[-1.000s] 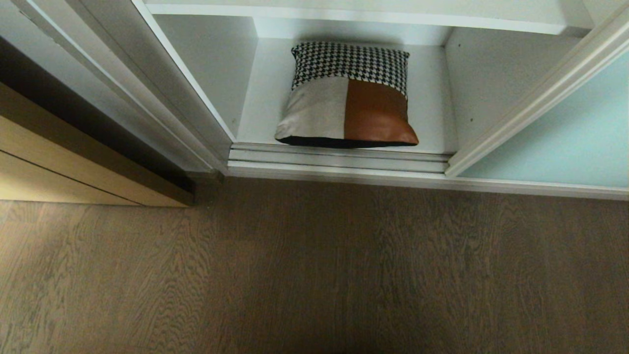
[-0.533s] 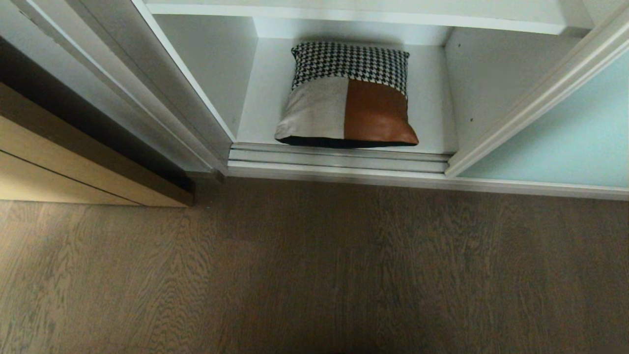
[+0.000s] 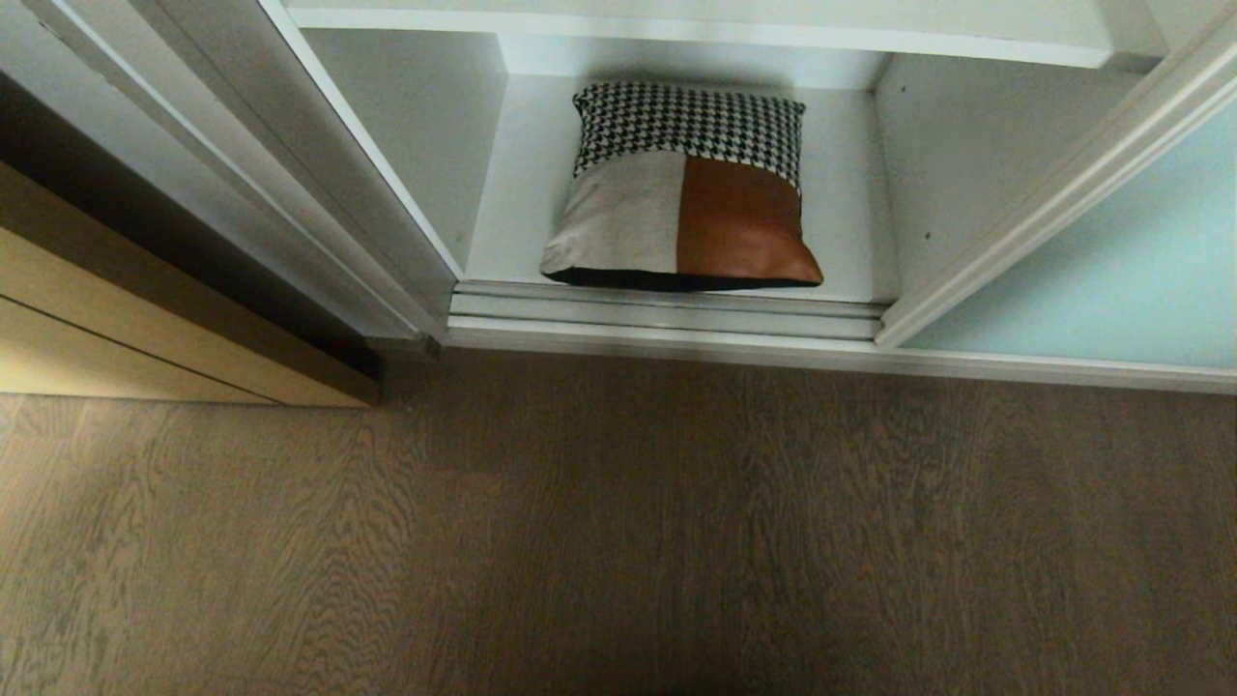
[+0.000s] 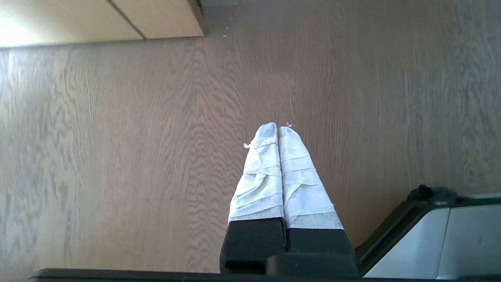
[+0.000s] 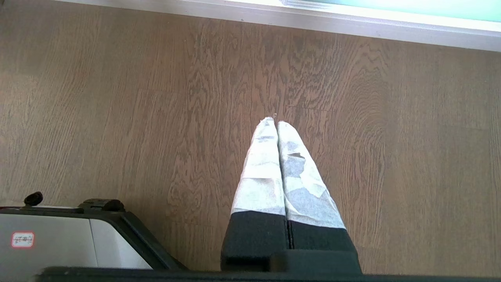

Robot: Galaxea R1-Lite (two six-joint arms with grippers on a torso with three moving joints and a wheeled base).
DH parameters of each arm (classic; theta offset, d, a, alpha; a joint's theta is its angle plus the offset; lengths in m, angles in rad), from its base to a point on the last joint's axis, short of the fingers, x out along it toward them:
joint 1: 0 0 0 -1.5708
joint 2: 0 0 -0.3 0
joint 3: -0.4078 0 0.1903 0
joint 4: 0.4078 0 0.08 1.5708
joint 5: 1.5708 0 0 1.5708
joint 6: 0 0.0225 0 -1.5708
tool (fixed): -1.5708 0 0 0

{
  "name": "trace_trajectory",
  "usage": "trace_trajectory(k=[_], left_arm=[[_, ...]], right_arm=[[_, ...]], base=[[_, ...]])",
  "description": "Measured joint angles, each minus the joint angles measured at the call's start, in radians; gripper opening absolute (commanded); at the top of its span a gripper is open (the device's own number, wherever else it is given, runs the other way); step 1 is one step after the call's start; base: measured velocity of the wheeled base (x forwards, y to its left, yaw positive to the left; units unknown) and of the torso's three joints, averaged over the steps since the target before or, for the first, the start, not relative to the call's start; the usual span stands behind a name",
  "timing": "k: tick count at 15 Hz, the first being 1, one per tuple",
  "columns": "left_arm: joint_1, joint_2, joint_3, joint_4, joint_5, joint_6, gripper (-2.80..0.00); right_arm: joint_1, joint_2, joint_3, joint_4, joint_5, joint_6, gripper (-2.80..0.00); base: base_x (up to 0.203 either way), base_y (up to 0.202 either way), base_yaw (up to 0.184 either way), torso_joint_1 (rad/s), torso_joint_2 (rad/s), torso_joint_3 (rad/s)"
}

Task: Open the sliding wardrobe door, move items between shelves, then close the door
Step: Place the pillow on the higher shelf

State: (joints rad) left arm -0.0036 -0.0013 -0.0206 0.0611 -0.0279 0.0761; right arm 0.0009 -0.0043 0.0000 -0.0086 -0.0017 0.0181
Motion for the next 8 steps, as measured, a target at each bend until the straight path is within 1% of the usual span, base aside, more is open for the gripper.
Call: trace_trajectory(k=[2, 4, 8], left_arm=[[0.000, 0.000, 0.000, -0.003, 0.010, -0.032, -2.80], [0.000, 0.000, 0.003, -0.018, 0.023, -0.038, -2.80], [0.000, 0.000, 0.004, -0.021, 0.027, -0.035, -2.80]], right_arm=[[0.000, 0.000, 0.000, 0.000, 0.000, 0.000, -2.80], [0.000, 0.000, 0.000, 0.000, 0.000, 0.000, -2.80], [0.000, 0.000, 0.000, 0.000, 0.000, 0.000, -2.80]], base=[[0.000, 0.000, 0.000, 0.000, 0.00, 0.000], [0.000, 0.000, 0.000, 0.000, 0.00, 0.000], [0.000, 0.000, 0.000, 0.000, 0.00, 0.000]])
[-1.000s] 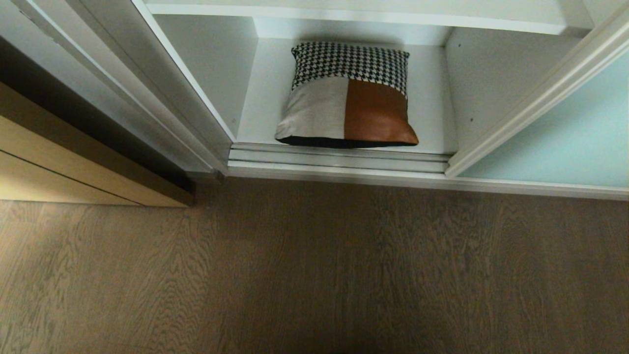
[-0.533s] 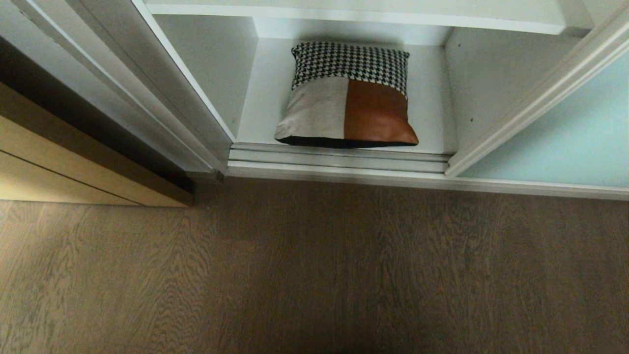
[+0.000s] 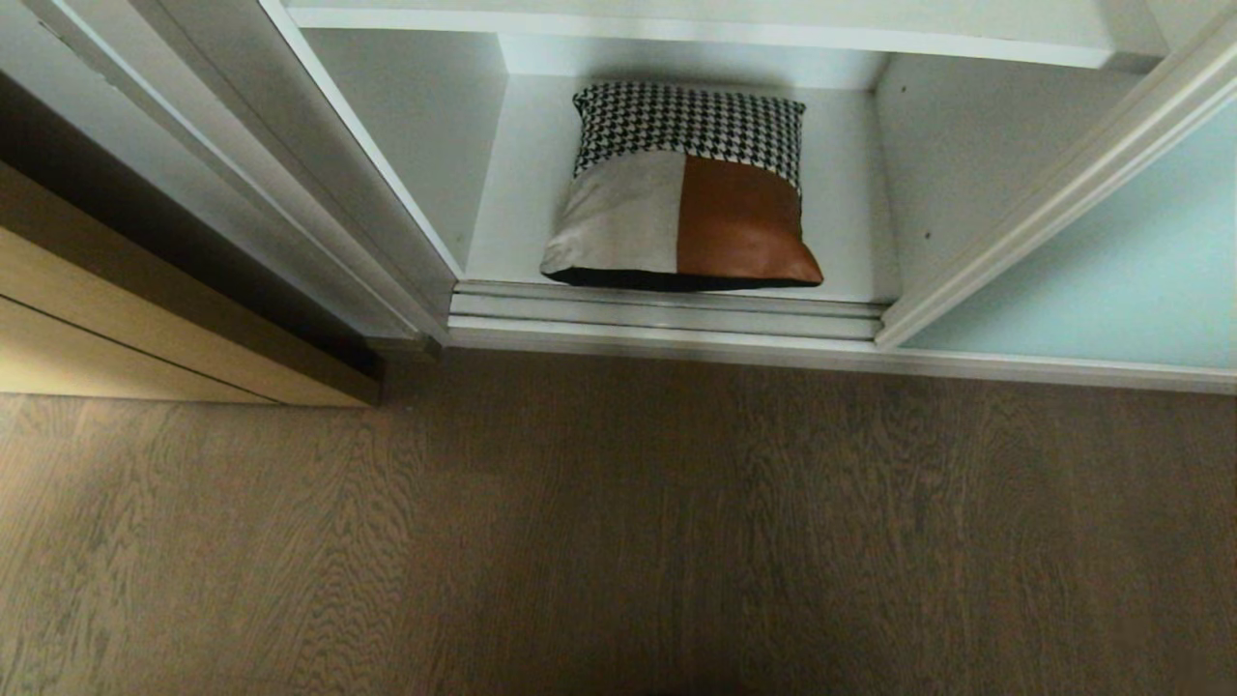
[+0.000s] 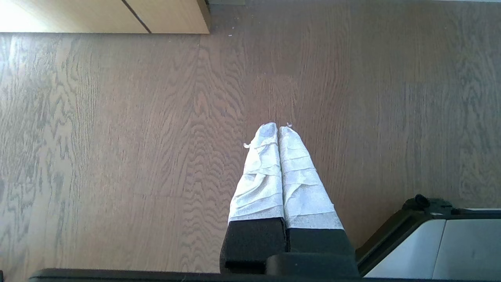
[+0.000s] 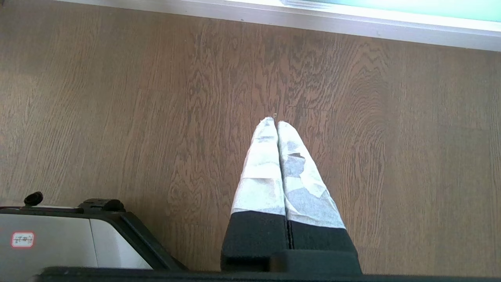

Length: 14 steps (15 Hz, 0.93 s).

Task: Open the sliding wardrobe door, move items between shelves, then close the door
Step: Place the pillow on the higher shelf

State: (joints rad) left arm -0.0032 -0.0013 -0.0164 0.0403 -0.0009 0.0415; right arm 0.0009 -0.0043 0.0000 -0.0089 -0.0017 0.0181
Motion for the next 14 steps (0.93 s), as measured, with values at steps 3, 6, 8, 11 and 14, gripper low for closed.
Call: trace_trajectory(k=[3, 6, 8, 11, 14], left_arm=[[0.000, 0.000, 0.001, -0.001, 0.000, -0.001, -2.80], [0.000, 0.000, 0.001, -0.001, 0.000, 0.001, -2.80], [0.000, 0.000, 0.001, -0.001, 0.001, 0.000, -2.80], [-0.001, 0.000, 0.001, -0.001, 0.000, -0.001, -2.80], [0.000, 0.000, 0.001, -0.001, 0.000, 0.004, -2.80]], right_arm=[[0.000, 0.000, 0.000, 0.000, 0.000, 0.000, -2.80], [0.000, 0.000, 0.000, 0.000, 0.000, 0.000, -2.80], [0.000, 0.000, 0.000, 0.000, 0.000, 0.000, -2.80], [0.000, 0.001, 0.000, 0.000, 0.000, 0.000, -2.80], [0.000, 0.001, 0.000, 0.000, 0.000, 0.000, -2.80]], base=[[0.000, 0.000, 0.000, 0.000, 0.00, 0.000], [0.000, 0.017, 0.000, -0.001, 0.00, 0.001], [-0.001, 0.136, 0.004, 0.001, 0.00, 0.001], [0.000, 0.160, 0.004, 0.002, 0.00, 0.003], [0.000, 0.021, -0.001, 0.001, 0.00, 0.001]])
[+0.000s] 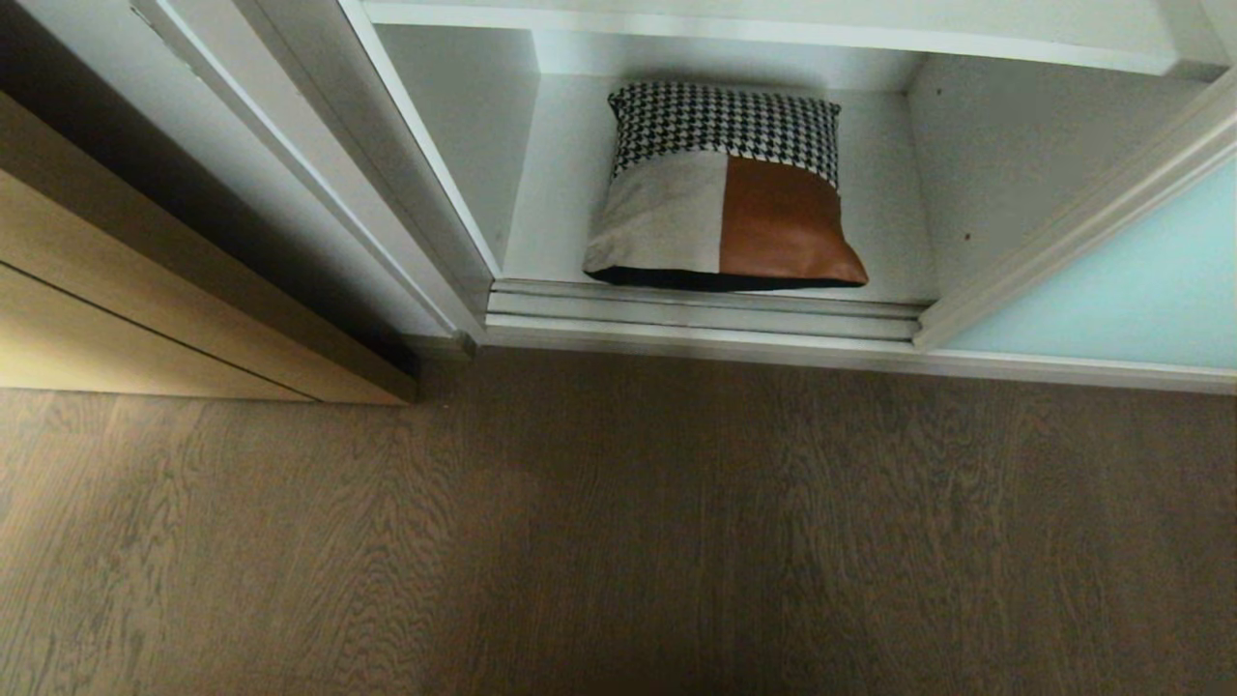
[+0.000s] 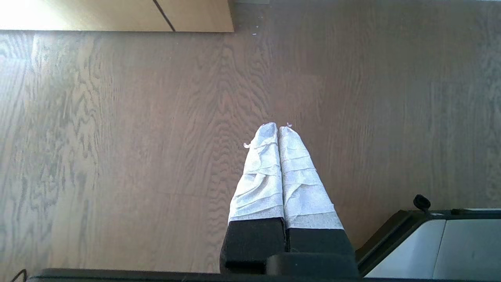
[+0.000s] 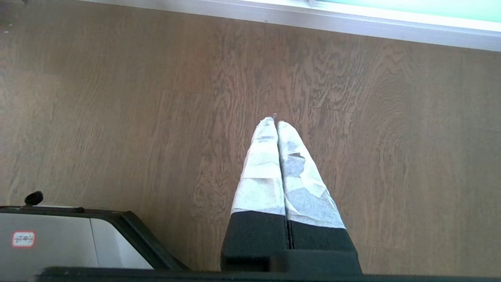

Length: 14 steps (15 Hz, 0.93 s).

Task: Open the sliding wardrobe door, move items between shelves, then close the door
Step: Place the pillow on the higher shelf

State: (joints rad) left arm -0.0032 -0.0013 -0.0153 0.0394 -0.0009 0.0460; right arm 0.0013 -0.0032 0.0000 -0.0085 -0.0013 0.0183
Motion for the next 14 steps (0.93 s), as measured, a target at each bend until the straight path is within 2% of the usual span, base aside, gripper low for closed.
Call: trace_trajectory(k=[7, 14], left_arm=[[-0.001, 0.000, -0.001, 0.000, 0.000, -0.009, -2.80], [-0.001, 0.000, -0.001, 0.000, 0.000, -0.011, -2.80]], right_arm=[[0.000, 0.001, 0.000, 0.000, 0.000, 0.000, -2.80], [-0.001, 0.001, 0.000, 0.000, -0.001, 0.000, -2.80]], base=[[0.000, 0.000, 0.000, 0.000, 0.00, 0.000], [0.190, 0.000, 0.001, 0.005, 0.00, 0.003]])
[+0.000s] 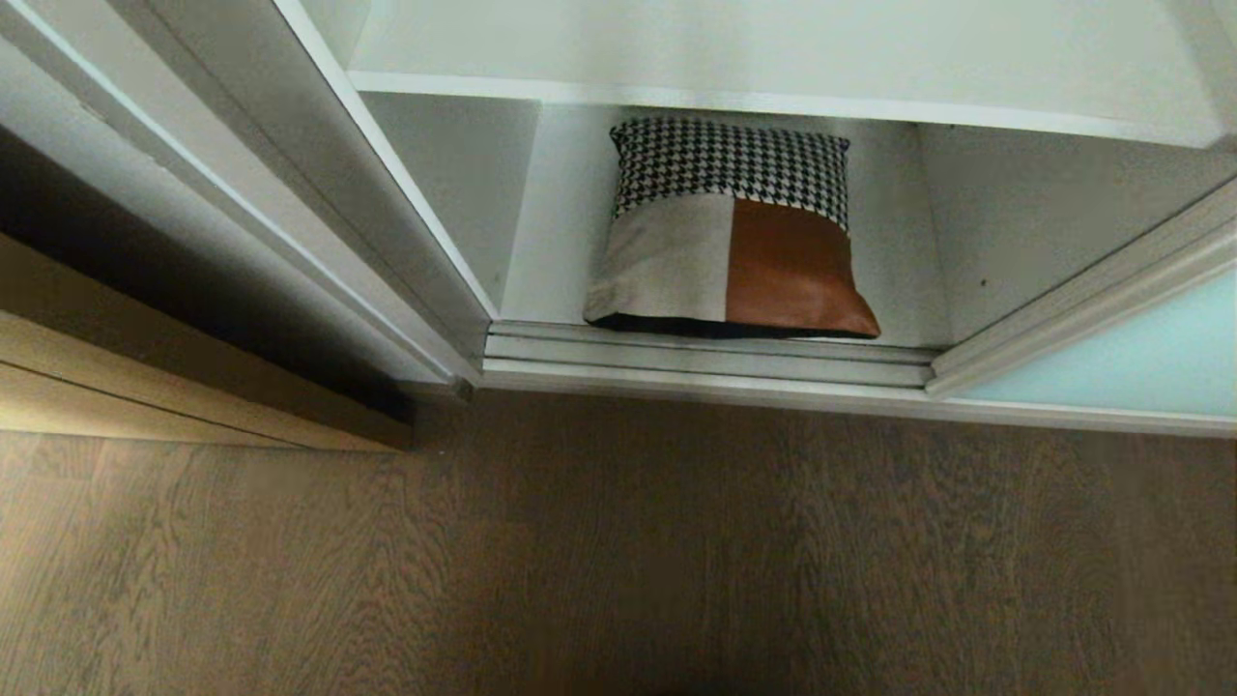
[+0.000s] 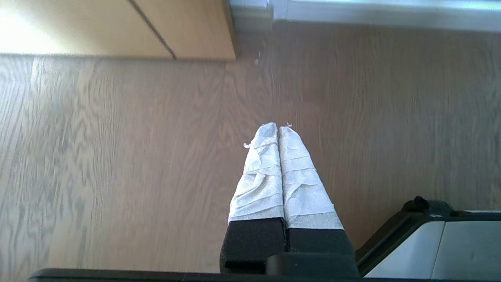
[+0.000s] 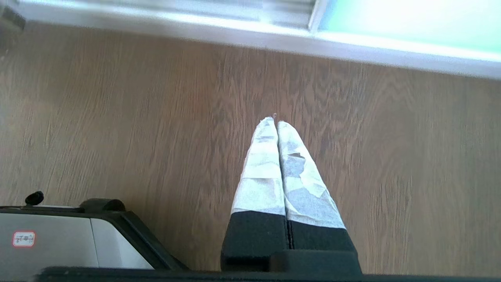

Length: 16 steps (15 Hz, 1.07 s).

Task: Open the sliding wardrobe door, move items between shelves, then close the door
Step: Place the pillow on the higher shelf

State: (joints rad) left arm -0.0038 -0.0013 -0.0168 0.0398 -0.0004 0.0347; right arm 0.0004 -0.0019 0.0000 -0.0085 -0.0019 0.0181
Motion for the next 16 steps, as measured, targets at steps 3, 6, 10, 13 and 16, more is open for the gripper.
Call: trace_trajectory(k=[3, 6, 10, 13, 16], left_arm=[[0.000, 0.000, 0.002, 0.000, 0.000, -0.003, -2.80], [0.000, 0.000, 0.000, -0.001, 0.000, -0.003, -2.80], [0.001, 0.001, -0.003, 0.021, 0.002, 0.006, -2.80], [0.001, 0.035, -0.084, 0.102, -0.030, 0.010, -2.80], [0.001, 0.191, -0.189, 0.153, -0.123, -0.024, -2.80]], right_arm=[[0.001, 0.001, 0.000, 0.000, 0.000, 0.000, -2.80], [0.000, 0.001, 0.000, 0.000, 0.000, 0.000, -2.80], [0.000, 0.001, 0.000, 0.000, 0.000, 0.000, -2.80], [0.000, 0.001, 0.000, 0.000, 0.001, 0.000, -2.80], [0.000, 0.001, 0.000, 0.000, 0.000, 0.000, -2.80]], base=[[0.124, 0.000, 0.000, 0.004, 0.00, 0.004], [0.000, 0.000, 0.000, 0.000, 0.00, 0.000], [0.000, 0.000, 0.000, 0.000, 0.00, 0.000], [0.000, 0.000, 0.000, 0.000, 0.00, 0.000], [0.000, 0.000, 0.000, 0.000, 0.00, 0.000]])
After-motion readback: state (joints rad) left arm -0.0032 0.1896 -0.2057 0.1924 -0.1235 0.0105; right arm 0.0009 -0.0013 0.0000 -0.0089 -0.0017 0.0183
